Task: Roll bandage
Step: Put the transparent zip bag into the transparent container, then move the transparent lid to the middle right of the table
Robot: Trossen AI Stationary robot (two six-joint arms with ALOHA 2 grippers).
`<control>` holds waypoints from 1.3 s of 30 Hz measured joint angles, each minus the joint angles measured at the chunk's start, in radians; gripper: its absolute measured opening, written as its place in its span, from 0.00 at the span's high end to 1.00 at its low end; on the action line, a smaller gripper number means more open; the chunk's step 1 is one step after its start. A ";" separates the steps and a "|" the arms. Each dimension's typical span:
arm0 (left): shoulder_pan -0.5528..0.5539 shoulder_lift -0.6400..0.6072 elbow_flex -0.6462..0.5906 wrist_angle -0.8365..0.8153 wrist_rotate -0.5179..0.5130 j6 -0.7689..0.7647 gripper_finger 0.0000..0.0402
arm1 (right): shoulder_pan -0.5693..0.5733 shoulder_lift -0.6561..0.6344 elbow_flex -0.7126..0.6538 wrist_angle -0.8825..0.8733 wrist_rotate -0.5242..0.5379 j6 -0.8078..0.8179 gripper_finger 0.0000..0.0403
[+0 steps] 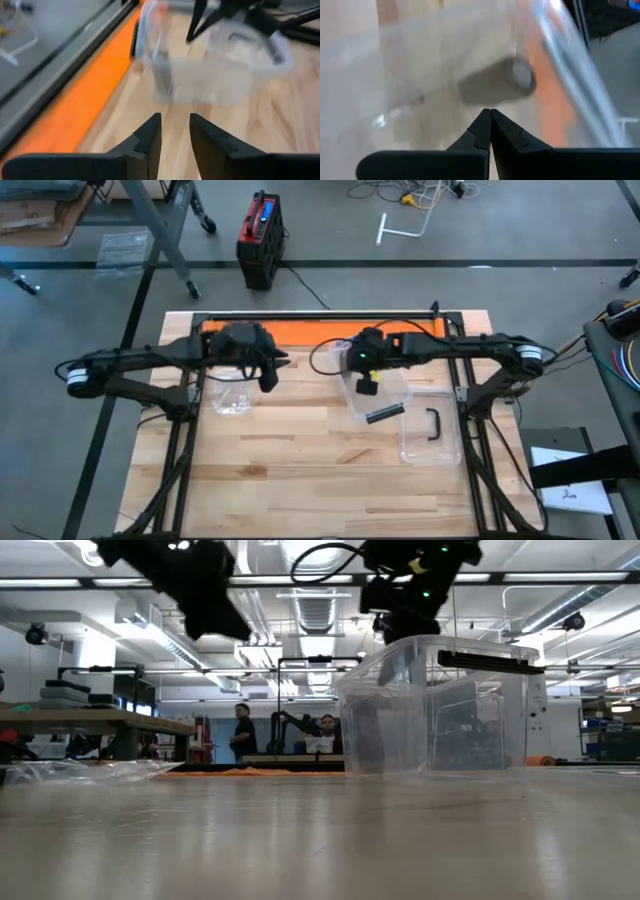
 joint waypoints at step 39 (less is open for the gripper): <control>-0.004 -0.062 -0.331 0.004 -0.248 -0.264 0.50 | -0.069 -0.171 0.182 -0.285 0.192 0.049 0.99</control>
